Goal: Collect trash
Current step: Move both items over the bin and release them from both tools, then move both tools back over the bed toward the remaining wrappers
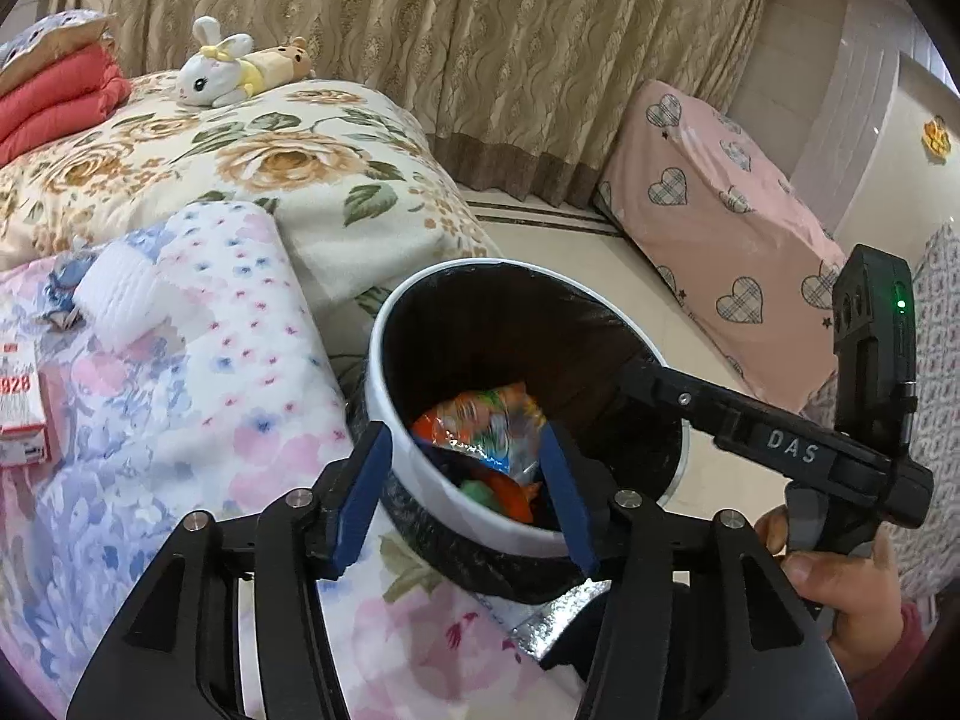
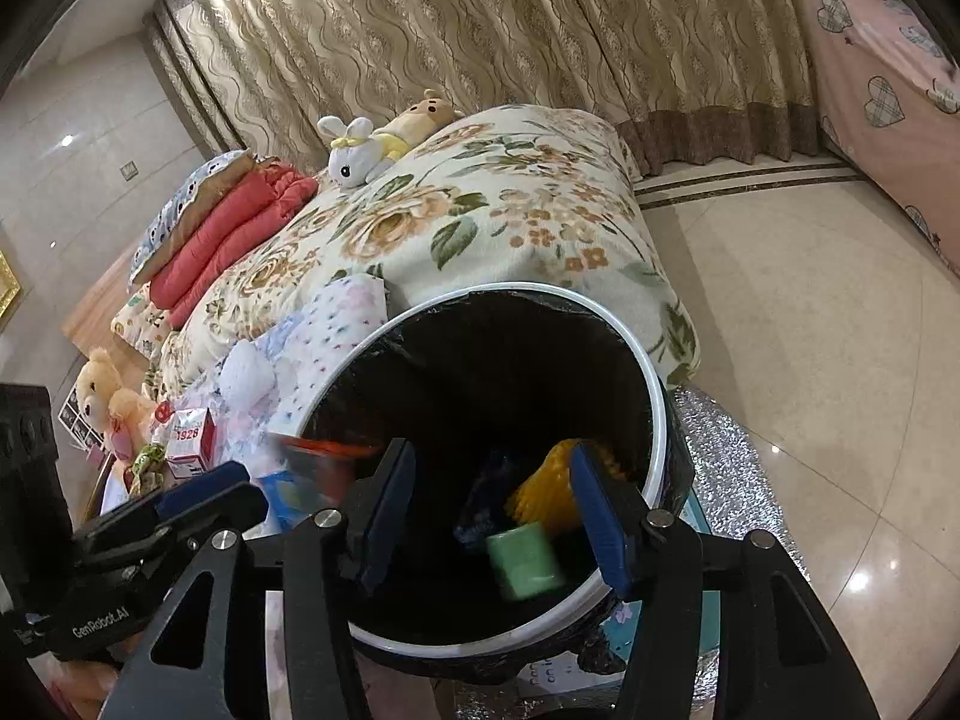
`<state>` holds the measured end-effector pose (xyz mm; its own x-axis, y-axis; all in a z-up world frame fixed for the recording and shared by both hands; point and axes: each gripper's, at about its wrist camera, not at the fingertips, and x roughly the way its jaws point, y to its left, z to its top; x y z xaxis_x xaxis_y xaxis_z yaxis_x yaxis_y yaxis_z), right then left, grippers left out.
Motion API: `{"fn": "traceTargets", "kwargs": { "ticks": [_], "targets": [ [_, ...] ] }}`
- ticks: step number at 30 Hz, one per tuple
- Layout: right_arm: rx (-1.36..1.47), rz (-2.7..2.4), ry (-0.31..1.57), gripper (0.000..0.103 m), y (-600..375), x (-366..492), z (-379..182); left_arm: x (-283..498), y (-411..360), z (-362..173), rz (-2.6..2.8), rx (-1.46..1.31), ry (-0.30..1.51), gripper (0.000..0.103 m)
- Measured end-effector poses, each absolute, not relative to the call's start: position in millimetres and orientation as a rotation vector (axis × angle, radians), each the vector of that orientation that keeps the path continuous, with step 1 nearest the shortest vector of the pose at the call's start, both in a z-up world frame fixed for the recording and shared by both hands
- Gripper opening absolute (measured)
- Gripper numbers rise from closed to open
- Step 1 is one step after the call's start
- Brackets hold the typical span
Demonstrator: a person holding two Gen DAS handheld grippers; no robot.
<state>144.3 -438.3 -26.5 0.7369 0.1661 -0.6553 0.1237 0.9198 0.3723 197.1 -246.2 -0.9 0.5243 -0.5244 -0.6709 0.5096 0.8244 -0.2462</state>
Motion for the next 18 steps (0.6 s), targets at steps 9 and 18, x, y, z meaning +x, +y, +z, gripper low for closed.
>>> {"fn": "traceTargets", "kwargs": {
  "ticks": [9, 18],
  "targets": [
    [0.410, 0.048, 0.703, 0.080, -419, 134, -14, 185, -206, -13, -0.562, -0.117, 0.828, 0.056],
    [0.408, 0.137, 0.725, 0.088, -372, 136, -18, 170, -147, -32, -0.448, -0.165, 0.855, 0.058]
  ]
}}
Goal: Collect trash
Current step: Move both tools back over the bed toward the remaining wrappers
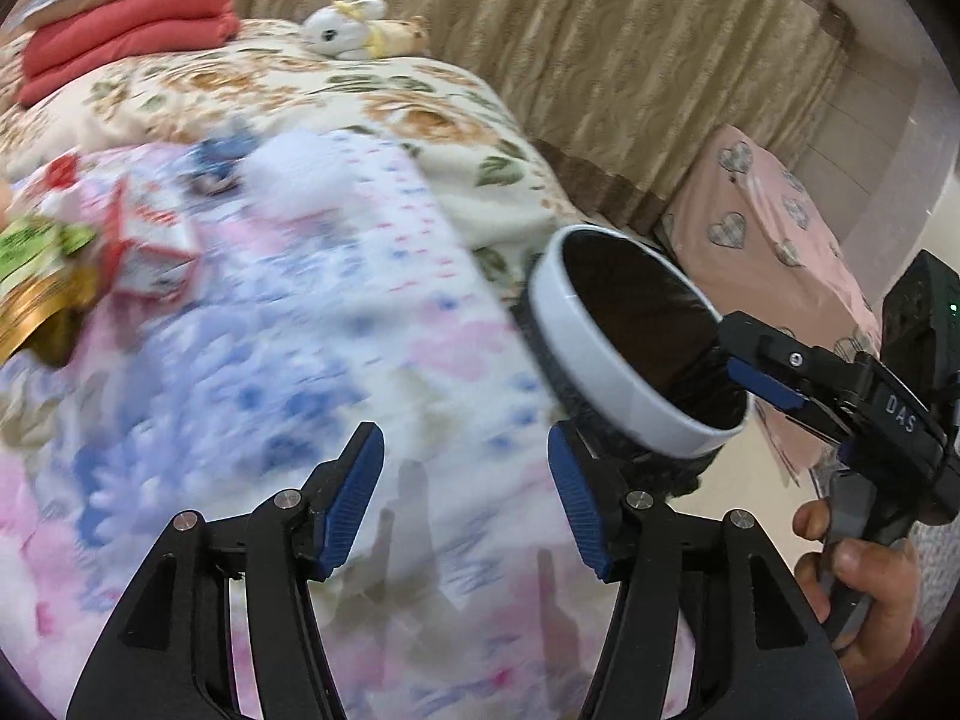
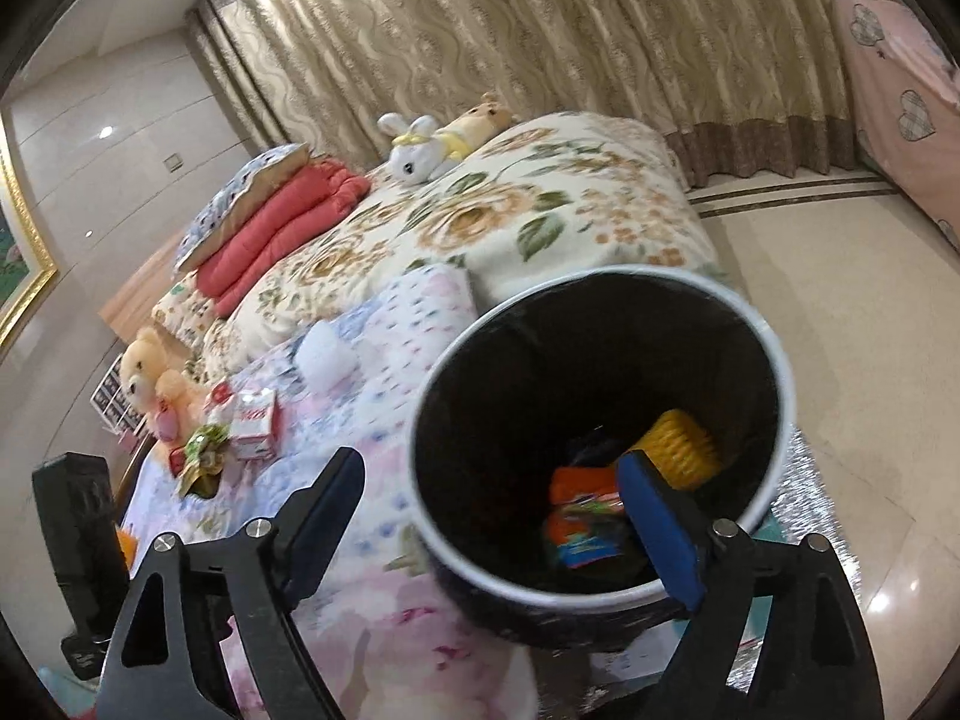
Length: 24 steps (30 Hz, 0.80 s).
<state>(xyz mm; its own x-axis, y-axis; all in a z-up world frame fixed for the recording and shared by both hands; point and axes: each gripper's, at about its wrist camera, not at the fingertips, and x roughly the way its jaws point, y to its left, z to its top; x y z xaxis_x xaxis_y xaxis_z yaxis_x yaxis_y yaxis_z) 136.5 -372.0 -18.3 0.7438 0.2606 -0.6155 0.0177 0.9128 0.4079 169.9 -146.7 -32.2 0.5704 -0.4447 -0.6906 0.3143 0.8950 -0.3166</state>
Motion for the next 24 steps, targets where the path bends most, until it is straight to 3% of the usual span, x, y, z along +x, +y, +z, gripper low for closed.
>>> {"fn": "traceTargets", "kwargs": {
  "ticks": [24],
  "targets": [
    [0.304, 0.390, 0.833, 0.088, -219, 149, -44, 139, 35, -61, -0.131, -0.333, 0.851, 0.058]
  ]
}}
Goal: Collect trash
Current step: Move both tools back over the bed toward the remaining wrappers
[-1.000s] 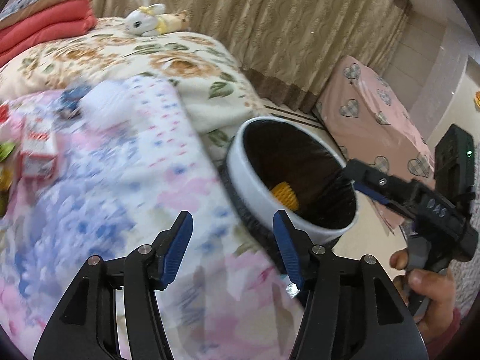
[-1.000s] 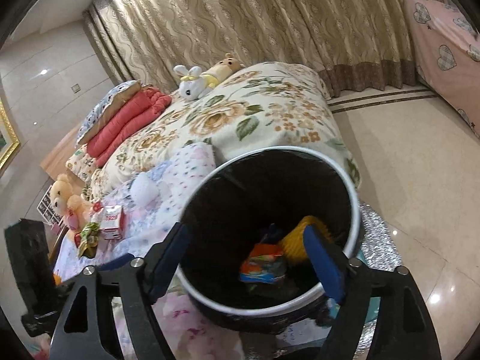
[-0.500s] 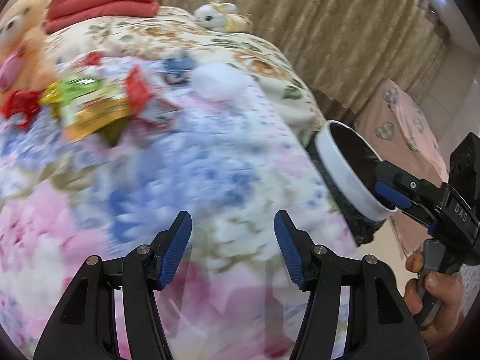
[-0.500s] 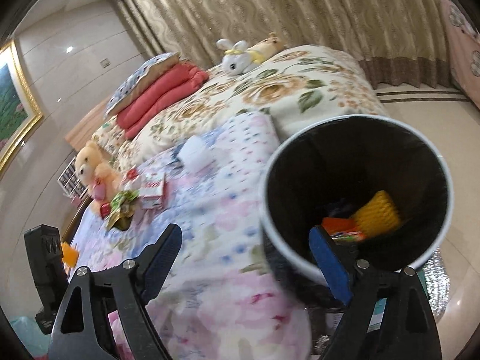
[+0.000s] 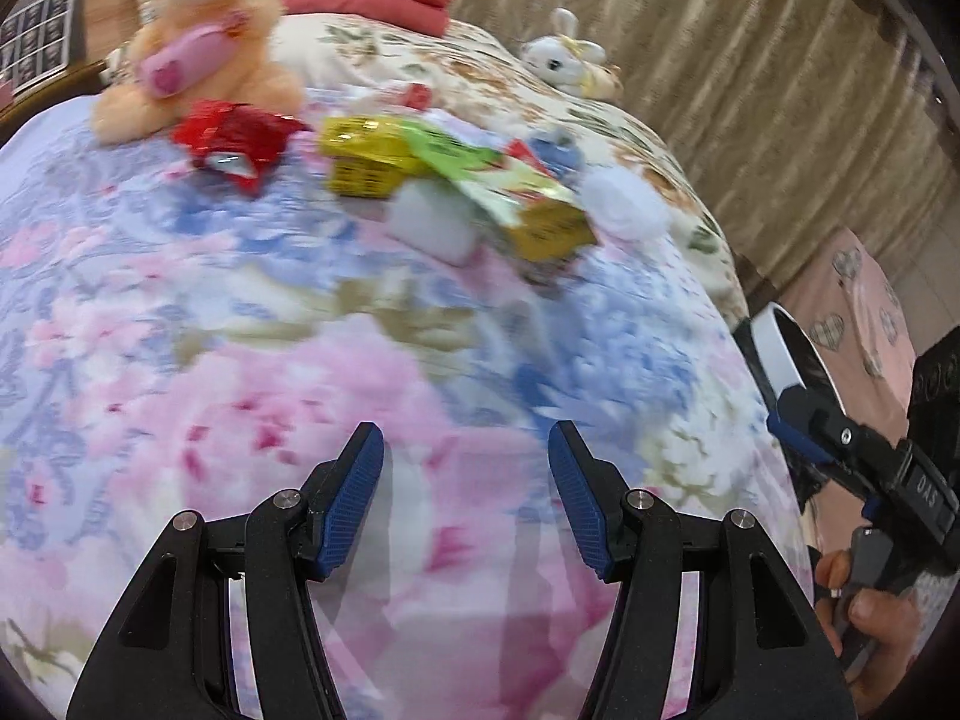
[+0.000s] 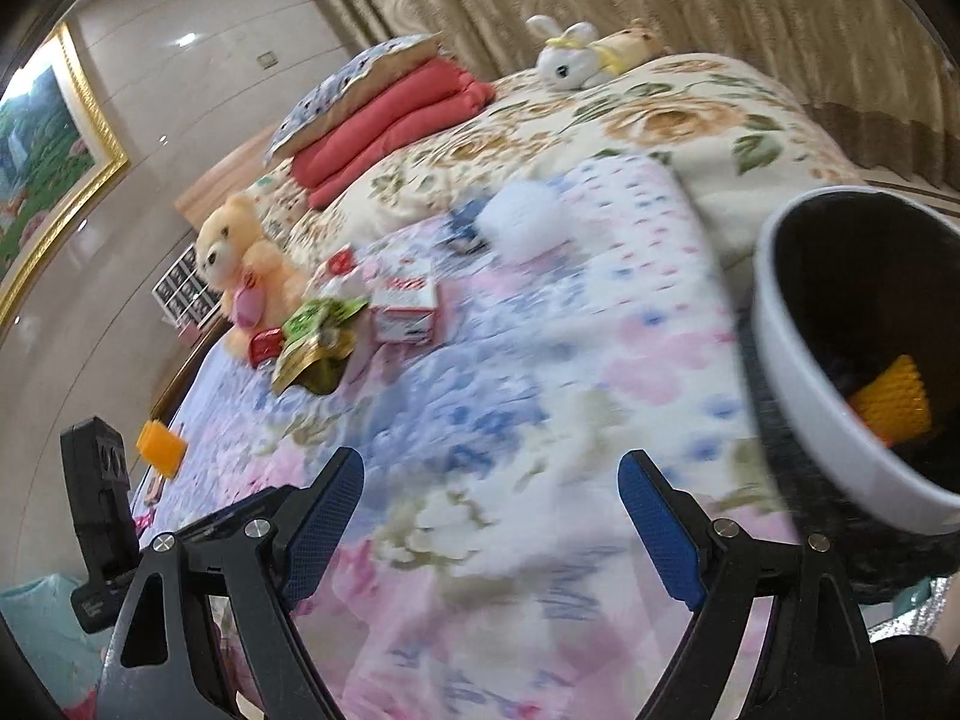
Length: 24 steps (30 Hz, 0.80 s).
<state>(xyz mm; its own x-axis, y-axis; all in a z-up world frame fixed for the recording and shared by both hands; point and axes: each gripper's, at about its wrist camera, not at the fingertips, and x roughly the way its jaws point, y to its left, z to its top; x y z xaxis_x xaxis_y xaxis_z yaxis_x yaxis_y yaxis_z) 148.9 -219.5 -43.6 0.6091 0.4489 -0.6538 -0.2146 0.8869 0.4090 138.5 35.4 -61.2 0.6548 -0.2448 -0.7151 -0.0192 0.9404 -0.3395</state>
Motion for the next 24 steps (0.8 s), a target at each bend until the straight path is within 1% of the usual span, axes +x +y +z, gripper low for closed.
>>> {"fn": "traceTargets", "kwargs": {
  "ticks": [11, 18, 24],
  "targets": [
    [0.248, 0.474, 0.861, 0.088, -159, 161, -59, 140, 80, -62, -0.061, -0.354, 0.833, 0.059],
    [0.212, 0.446, 0.843, 0.088, -150, 181, -58, 156, 102, -60, -0.018, -0.335, 0.831, 0.062],
    [0.214, 0.430, 0.842, 0.088, -147, 212, -58, 184, 124, -61, 0.013, -0.353, 0.844, 0.062]
  ]
}}
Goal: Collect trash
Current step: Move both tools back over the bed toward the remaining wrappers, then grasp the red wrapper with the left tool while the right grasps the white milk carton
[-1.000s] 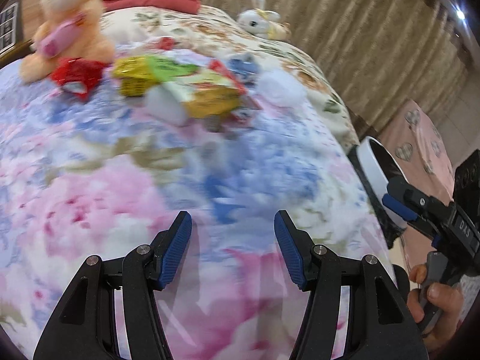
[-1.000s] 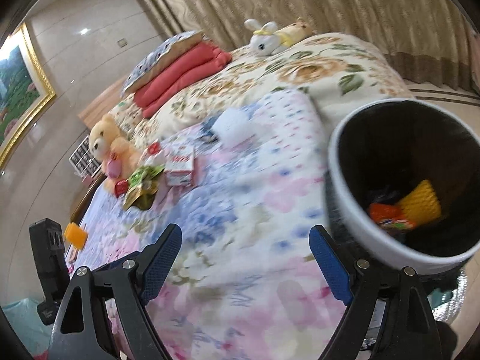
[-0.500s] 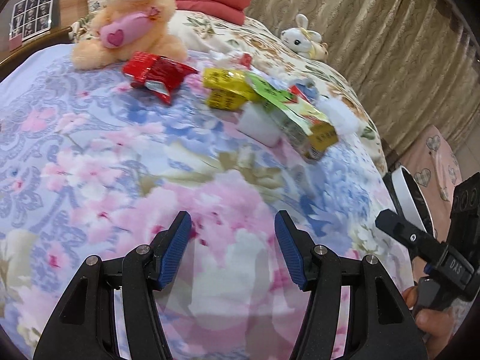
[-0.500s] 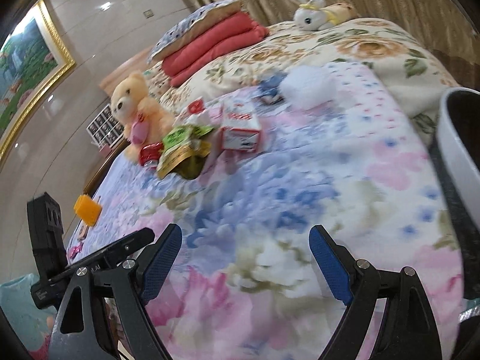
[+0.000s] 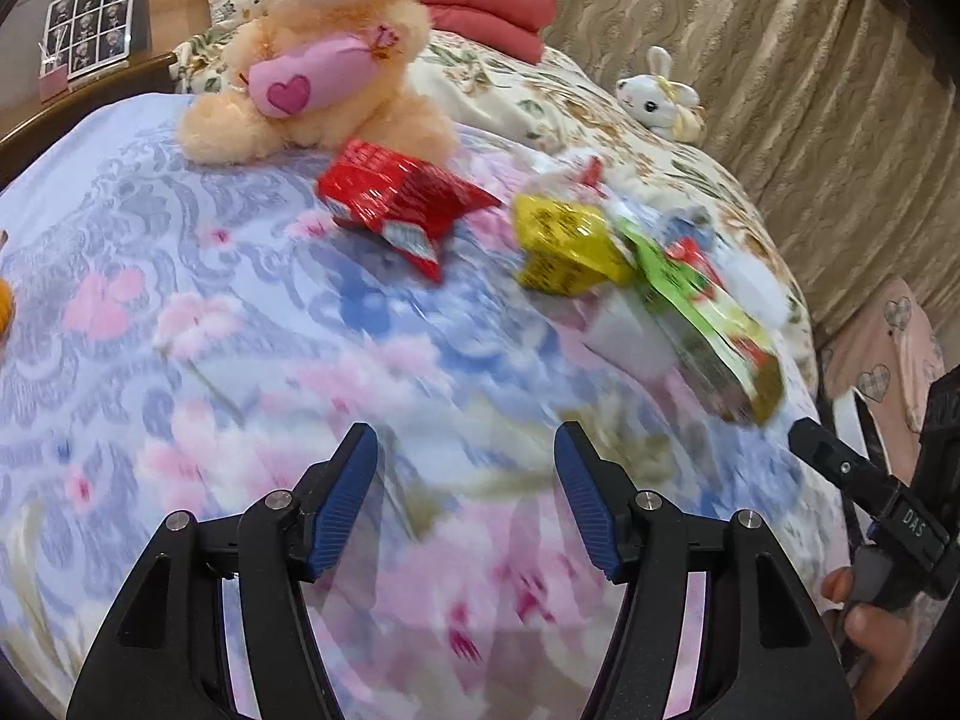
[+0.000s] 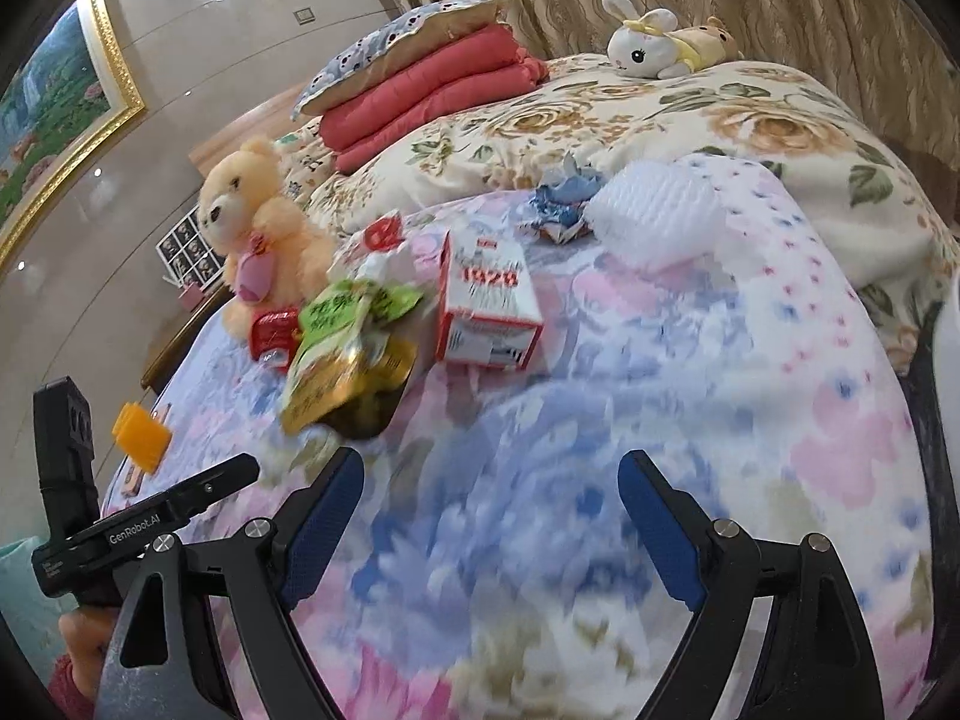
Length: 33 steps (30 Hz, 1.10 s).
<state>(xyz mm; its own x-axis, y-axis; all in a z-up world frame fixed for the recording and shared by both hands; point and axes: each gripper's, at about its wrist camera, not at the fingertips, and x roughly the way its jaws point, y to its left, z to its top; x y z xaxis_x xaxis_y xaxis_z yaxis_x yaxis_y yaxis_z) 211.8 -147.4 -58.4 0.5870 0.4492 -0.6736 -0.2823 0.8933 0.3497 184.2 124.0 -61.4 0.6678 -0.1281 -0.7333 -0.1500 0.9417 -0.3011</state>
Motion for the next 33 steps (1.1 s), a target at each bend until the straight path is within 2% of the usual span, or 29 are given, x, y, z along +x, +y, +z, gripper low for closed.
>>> {"fn": "traceTargets", "kwargs": {
  "ticks": [17, 18, 19, 20, 21, 22, 33],
  "targets": [
    [0.253, 0.459, 0.879, 0.088, -126, 279, -65, 253, 159, -62, 0.036, -0.425, 0.805, 0.063],
    [0.253, 0.461, 0.884, 0.088, -124, 281, -67, 254, 158, -63, 0.033, -0.426, 0.806, 0.055],
    [0.251, 0.463, 0.888, 0.087, -122, 283, -68, 256, 158, -64, 0.025, -0.425, 0.811, 0.037],
    [0.247, 0.465, 0.891, 0.085, -120, 285, -69, 258, 158, -65, 0.015, -0.422, 0.820, 0.026],
    [0.239, 0.462, 0.898, 0.072, -118, 286, -72, 260, 156, -67, 0.010, -0.417, 0.833, 0.011],
    [0.234, 0.460, 0.909, 0.051, -116, 287, -74, 260, 154, -67, 0.011, -0.406, 0.837, 0.007],
    [0.243, 0.464, 0.890, 0.051, -140, 253, -68, 222, 129, -54, -0.034, -0.346, 0.792, 0.005]
  ]
}}
